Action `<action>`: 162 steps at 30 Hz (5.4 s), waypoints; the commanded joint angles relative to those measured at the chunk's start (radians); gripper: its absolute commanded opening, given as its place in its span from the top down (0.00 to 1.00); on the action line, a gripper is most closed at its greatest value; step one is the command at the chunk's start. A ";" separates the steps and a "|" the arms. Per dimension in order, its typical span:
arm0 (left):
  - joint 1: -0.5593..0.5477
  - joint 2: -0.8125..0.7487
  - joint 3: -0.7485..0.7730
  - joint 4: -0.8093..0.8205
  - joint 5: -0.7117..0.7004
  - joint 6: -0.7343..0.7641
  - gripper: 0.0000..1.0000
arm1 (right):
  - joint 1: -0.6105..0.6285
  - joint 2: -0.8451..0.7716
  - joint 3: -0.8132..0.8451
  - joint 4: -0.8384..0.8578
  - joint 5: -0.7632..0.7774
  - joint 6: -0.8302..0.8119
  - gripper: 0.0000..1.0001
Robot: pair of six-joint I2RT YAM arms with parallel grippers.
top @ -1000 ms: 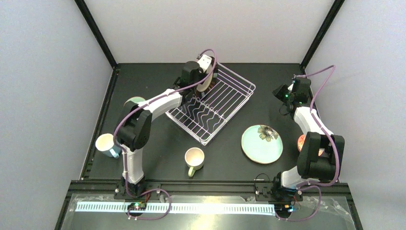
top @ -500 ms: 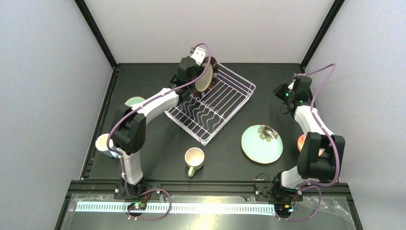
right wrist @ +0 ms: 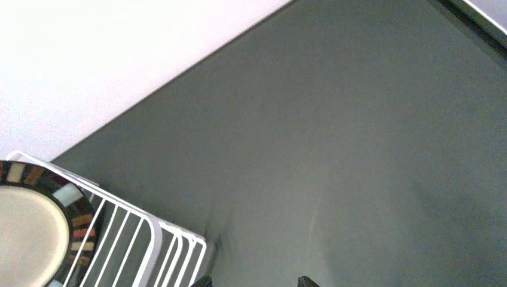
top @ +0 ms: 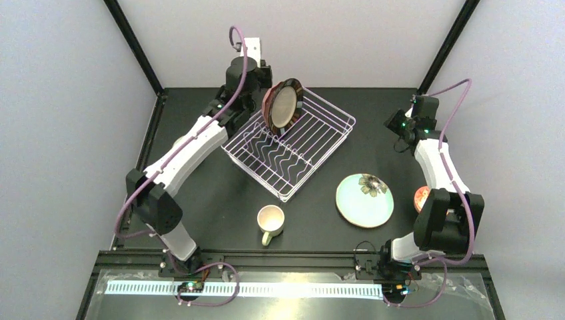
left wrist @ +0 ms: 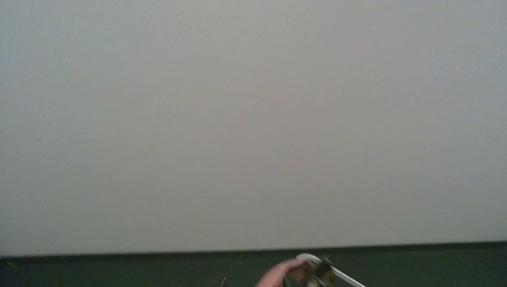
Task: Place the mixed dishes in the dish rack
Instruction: Grab the plate from the center of the board.
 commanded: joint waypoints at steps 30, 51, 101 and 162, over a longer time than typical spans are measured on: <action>-0.711 -0.128 -0.460 -0.184 0.260 -1.011 0.18 | 0.004 -0.030 -0.159 -0.229 0.033 -0.009 0.15; -0.739 0.061 -0.576 0.025 0.269 -1.362 0.01 | 0.002 0.132 -0.127 -0.162 0.007 0.027 0.09; -0.709 0.287 -0.603 0.221 0.107 -1.599 0.01 | -0.011 0.240 -0.184 -0.273 0.261 0.246 0.11; -0.670 0.379 -0.539 0.395 0.196 -1.368 0.02 | -0.008 0.065 -0.311 -0.432 0.100 0.061 0.12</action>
